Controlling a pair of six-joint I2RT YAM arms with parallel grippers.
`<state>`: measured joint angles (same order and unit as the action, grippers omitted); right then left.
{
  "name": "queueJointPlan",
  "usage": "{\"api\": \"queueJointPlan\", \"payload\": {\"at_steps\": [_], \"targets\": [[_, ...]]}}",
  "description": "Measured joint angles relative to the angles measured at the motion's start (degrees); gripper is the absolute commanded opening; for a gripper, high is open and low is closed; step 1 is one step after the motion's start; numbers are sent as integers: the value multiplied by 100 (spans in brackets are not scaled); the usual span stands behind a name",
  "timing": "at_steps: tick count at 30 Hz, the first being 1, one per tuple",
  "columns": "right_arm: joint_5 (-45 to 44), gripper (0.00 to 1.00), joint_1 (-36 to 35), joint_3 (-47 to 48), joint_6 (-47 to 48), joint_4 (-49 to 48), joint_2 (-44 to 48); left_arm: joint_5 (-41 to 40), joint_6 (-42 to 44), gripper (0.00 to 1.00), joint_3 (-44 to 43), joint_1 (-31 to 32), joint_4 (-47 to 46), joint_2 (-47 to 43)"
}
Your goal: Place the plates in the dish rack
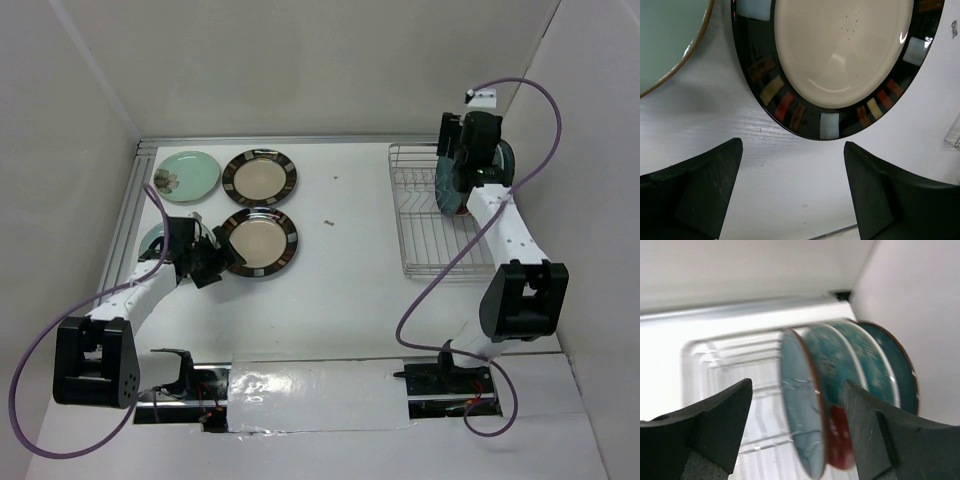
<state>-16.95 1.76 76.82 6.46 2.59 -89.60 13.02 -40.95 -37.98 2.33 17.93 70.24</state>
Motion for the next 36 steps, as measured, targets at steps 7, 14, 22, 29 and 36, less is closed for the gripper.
{"api": "queueJointPlan", "payload": {"at_steps": [7, 14, 22, 29, 36], "targets": [[1204, 84, -769, 391, -833, 435, 514, 96, -249, 92, 103, -33, -269, 28], [3045, 84, -1473, 518, -1834, 629, 240, 101, -299, 92, 103, -42, -352, 162], [4430, 81, -2280, 109, -2745, 533, -813, 96, -273, 92, 101, -42, -334, 192], [4935, 79, -2649, -299, -3224, 339, -1561, 72, -254, 92, 96, -42, -271, 184], [5202, 77, -2918, -302, -3628, -330, -2350, 74, -245, 92, -33, -44, -223, 184]]}}
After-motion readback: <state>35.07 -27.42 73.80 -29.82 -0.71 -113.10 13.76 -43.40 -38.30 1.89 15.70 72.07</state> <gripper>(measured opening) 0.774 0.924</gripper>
